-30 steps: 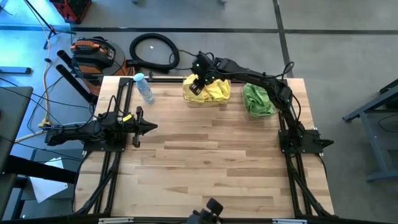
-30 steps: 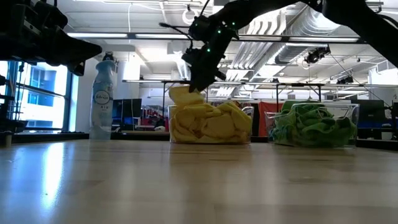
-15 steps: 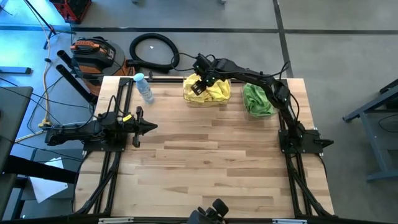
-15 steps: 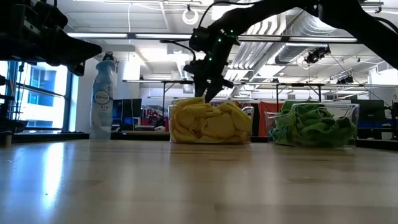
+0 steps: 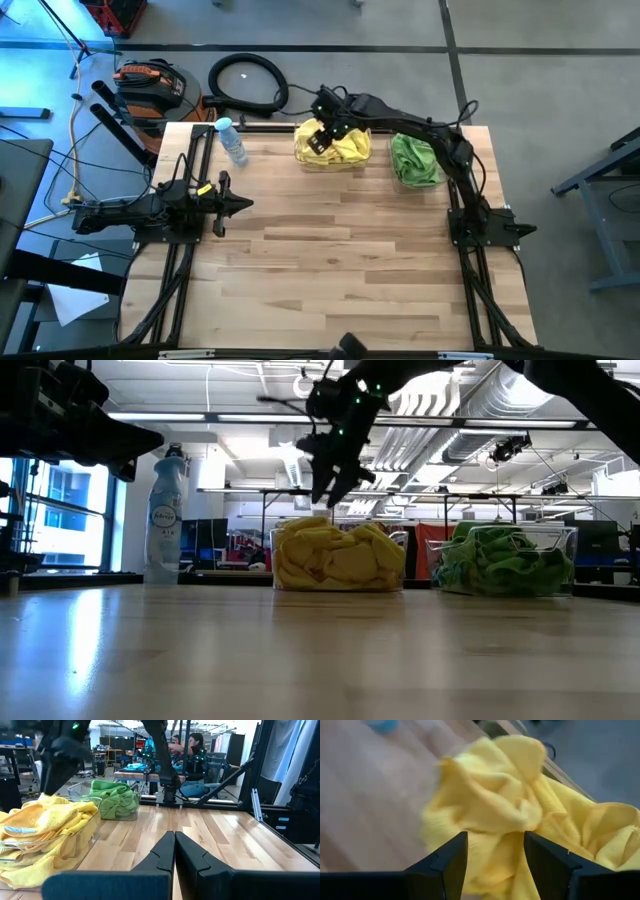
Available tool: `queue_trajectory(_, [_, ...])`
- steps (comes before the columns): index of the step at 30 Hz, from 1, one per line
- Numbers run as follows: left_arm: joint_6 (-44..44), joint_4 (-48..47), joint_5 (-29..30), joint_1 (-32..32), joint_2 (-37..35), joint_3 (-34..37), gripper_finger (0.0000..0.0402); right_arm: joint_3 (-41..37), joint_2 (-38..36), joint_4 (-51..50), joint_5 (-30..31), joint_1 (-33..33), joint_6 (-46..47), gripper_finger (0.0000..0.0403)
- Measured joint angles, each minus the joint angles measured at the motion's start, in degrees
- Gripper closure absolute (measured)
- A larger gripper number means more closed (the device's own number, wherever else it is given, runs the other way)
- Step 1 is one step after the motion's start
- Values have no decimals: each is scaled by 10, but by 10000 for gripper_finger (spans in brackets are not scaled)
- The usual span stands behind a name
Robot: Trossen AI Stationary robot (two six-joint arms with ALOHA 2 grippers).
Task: Sort microfiber towel by color & place in baskets
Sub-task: Return to Home Position
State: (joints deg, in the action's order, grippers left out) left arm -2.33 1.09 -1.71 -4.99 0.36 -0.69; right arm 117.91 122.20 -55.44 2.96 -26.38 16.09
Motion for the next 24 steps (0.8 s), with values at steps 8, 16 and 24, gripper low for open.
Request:
queue_trajectory(8, [0, 0, 0, 0, 0, 0, 401, 0, -28, 18, 47, 79, -62, 252])
queue_trajectory(16, [0, 0, 0, 0, 0, 0, 401, -34, -29, 55, 23, 143, -71, 341])
queue_trajectory(24, [0, 0, 0, 0, 0, 0, 401, -138, -47, 170, -27, 203, -89, 396])
